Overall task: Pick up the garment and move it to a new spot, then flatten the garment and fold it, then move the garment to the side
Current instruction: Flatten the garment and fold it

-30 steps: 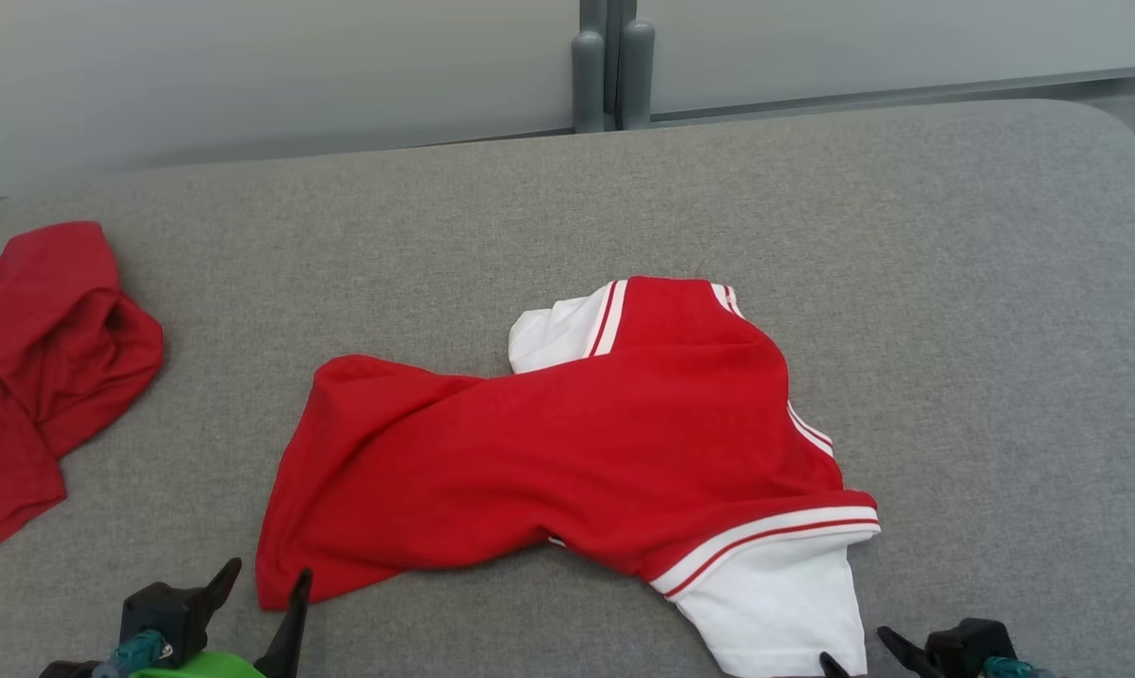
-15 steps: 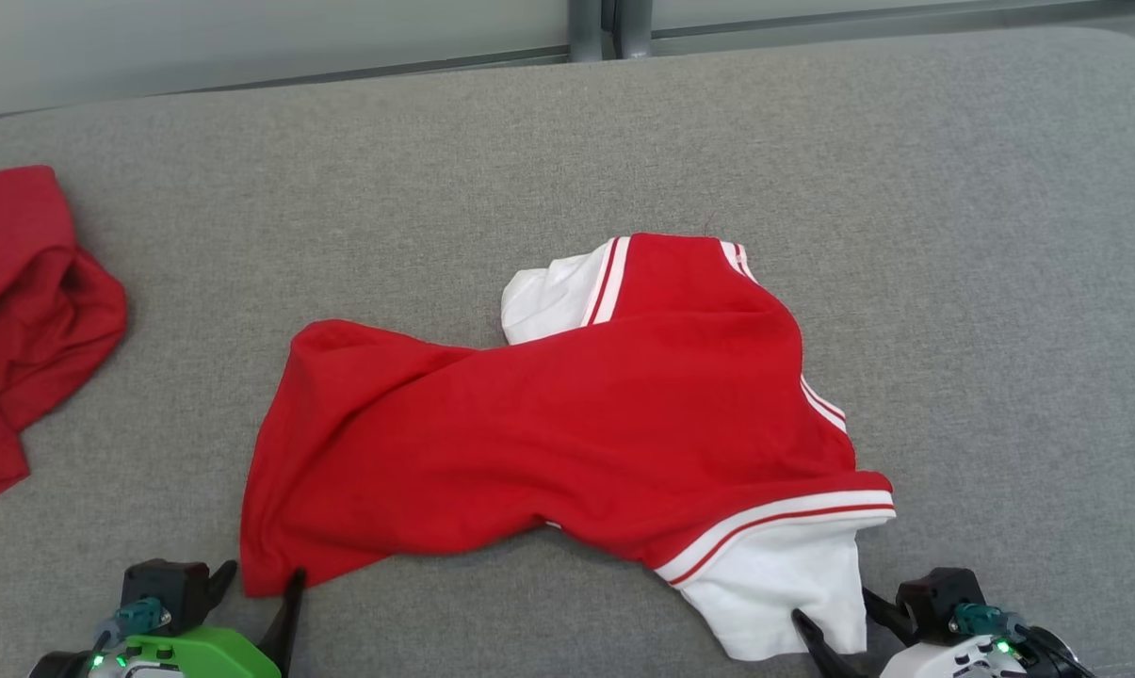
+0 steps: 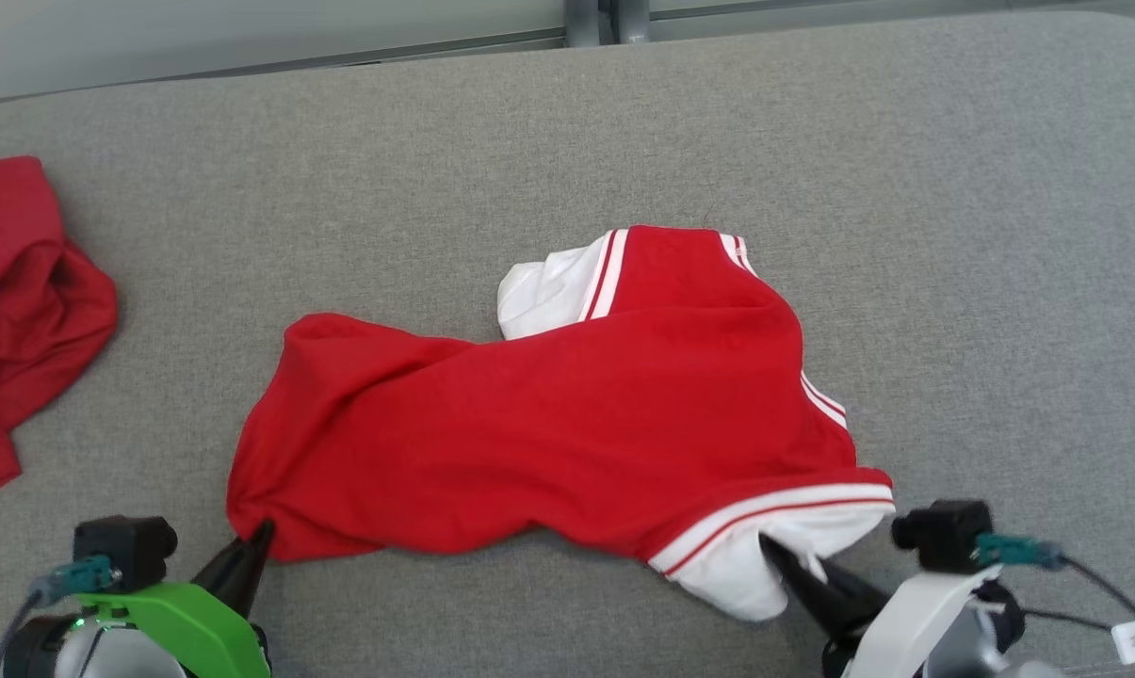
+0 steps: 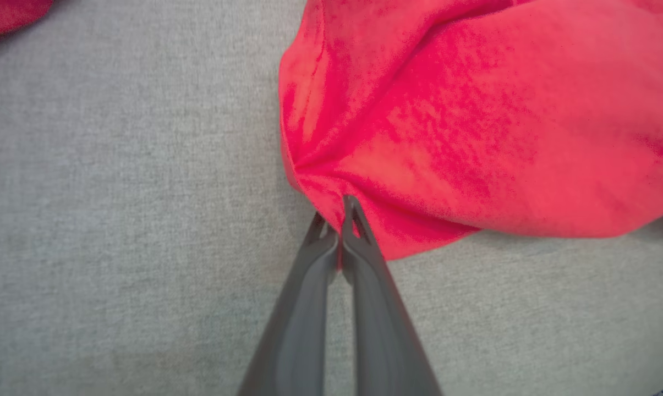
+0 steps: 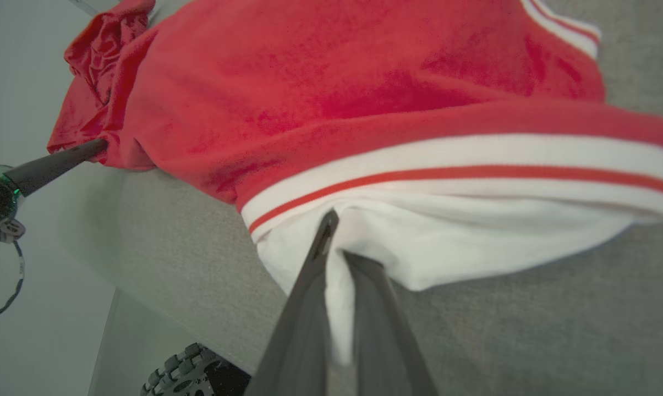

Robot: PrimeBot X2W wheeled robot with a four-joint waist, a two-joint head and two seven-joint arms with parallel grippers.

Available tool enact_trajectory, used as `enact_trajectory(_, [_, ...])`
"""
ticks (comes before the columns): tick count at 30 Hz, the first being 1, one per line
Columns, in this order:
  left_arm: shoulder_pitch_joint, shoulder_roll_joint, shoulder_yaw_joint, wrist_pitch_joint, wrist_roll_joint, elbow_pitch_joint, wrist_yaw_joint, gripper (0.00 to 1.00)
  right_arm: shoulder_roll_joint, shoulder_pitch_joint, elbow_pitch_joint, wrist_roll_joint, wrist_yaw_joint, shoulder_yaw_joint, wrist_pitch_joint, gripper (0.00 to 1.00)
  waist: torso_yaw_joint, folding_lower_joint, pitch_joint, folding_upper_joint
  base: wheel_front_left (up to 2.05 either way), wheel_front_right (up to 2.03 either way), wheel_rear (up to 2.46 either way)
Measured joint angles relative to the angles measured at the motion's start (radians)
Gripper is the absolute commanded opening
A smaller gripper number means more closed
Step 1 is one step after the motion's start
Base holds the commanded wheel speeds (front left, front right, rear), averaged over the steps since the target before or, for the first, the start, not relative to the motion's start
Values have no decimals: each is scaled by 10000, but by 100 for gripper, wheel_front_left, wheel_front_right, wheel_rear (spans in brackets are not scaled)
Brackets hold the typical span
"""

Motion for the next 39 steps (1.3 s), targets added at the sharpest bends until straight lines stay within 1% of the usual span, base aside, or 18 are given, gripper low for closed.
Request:
enact_trajectory(1, [39, 113, 92, 213, -236, -462, -42, 0, -107, -75, -533, 529, 15, -115, 27, 0, -26, 0, -44, 0, 0, 0, 0])
enact_trajectory(3, [94, 349, 301, 746, -959, -1453, -94, 0, -690, -286, -1618, 1446, 13, -642, 272, 0, -77, 0, -137, 0, 0, 0, 0])
enact_trajectory(6, [34, 859, 690, 1649, -2136, -3141, -167, 0, -1496, -715, -3009, 2709, 12, -1854, 890, 0, -169, -1, -267, 0, 0, 0, 0])
enact_trajectory(9, [-406, 1386, 1312, 2529, -3609, -4429, -188, 0, -2144, -1533, -3894, 3545, 10, -3143, 1645, 0, -251, -1, -380, 0, 0, 0, 0])
enact_trajectory(11, [-909, 1848, 1766, 3103, -4366, -4972, -194, 0, -2247, -2228, -4272, 4138, 10, -3785, 2121, 0, -288, -2, -435, 0, 0, 0, 0])
enact_trajectory(13, [-1552, 2178, 2040, 3774, -5311, -5214, -75, 0, -2230, -3156, -4297, 4650, 12, -4291, 2566, 0, -319, -2, -463, 0, 0, 0, 0])
enact_trajectory(15, [-2329, 2531, 2251, 4403, -6038, -5264, 165, 0, -2199, -4223, -4031, 4897, 12, -4707, 2922, 0, -343, -2, -451, 0, 0, 0, 0])
enact_trajectory(18, [-3808, 2968, 2370, 5129, -6792, -5014, 529, 0, -1879, -5778, -3290, 4939, 12, -5154, 3302, 0, -315, -2, -409, 0, 0, 0, 0])
enact_trajectory(20, [-4777, 3083, 2255, 5545, -7216, -4707, 800, 0, -1603, -6752, -2709, 4809, 12, -5402, 3471, 0, -262, -1, -404, 0, 0, 0, 0])
enact_trajectory(24, [-6486, 3166, 1737, 6113, -7463, -4079, 1285, 0, -1078, -8378, -1824, 4380, 12, -5728, 3779, 0, -121, -2, -387, 0, 0, 0, 0])
enact_trajectory(28, [-7844, 3206, 1174, 6475, -7248, -3342, 1551, 0, -385, -9600, -1189, 3760, 12, -5998, 4023, 0, -11, -2, -157, 0, 0, 0, 0])
enact_trajectory(31, [-9035, 3196, 815, 6531, -6865, -2502, 1720, 0, 194, -10596, -731, 2809, 12, -6054, 4034, 0, 70, -2, 200, 0, 0, 0, 0])
enact_trajectory(34, [-10540, 3076, 334, 6263, -6029, -1406, 1762, 0, 890, -11996, 33, 1561, 12, -6023, 3559, 0, 150, -2, 714, 0, 0, 0, 0])
enact_trajectory(36, [-11684, 2871, 12, 5814, -5327, -589, 1701, 0, 1453, -13162, 652, 493, 13, -6100, 2800, 0, 192, -2, 1136, 0, 0, 0, 0])
enact_trajectory(37, [-12286, 2736, -174, 5580, -5028, -199, 1592, 0, 1685, -13757, 989, -10, 13, -6123, 2428, 0, 208, -2, 1363, 0, 0, 0, 0])
enact_trajectory(38, [-12886, 2525, -286, 5127, -4669, 211, 1455, 0, 1910, -14363, 1350, -596, 21, -6261, 1837, 0, 218, -2, 1603, 0, 0, 0, 0])
enact_trajectory(39, [-13528, 2268, -364, 4447, -4293, 617, 1246, 0, 2071, -14997, 1795, -1131, 19, -6337, 1315, 0, 224, -1, 1862, 0, 0, 0, 0])
